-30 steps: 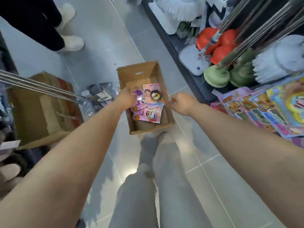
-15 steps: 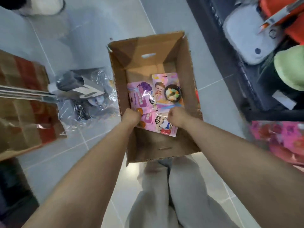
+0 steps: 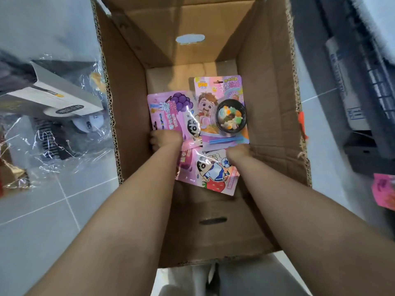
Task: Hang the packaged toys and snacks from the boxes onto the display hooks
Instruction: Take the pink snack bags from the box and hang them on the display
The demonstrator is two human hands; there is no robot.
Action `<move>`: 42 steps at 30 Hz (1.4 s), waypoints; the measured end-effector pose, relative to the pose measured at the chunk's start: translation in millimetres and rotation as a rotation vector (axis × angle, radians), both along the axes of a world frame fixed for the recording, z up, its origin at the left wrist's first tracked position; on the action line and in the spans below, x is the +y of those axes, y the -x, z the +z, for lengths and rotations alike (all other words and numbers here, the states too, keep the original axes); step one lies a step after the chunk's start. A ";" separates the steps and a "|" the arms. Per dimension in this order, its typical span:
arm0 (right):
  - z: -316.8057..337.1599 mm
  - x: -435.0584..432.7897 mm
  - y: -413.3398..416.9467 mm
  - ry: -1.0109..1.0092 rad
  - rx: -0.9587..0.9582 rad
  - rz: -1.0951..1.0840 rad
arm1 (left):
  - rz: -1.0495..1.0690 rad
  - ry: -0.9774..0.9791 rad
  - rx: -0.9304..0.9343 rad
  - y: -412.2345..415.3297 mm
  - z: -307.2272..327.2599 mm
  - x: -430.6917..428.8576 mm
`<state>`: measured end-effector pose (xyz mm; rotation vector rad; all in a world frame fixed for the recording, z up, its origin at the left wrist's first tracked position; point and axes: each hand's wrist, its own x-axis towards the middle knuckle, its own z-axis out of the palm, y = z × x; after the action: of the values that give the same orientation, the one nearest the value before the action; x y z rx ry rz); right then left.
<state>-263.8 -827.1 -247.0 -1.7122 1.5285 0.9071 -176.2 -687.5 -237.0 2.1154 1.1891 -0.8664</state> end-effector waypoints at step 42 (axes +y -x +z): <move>767.6 -13.8 197.8 -0.038 -1.144 -0.940 | -1.232 0.397 -0.911 80.3 806.8 36.8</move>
<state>-461.6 -840.9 520.6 -0.9058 1.1846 -0.4808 -256.5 -650.8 569.8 2.2968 -0.7729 -0.3577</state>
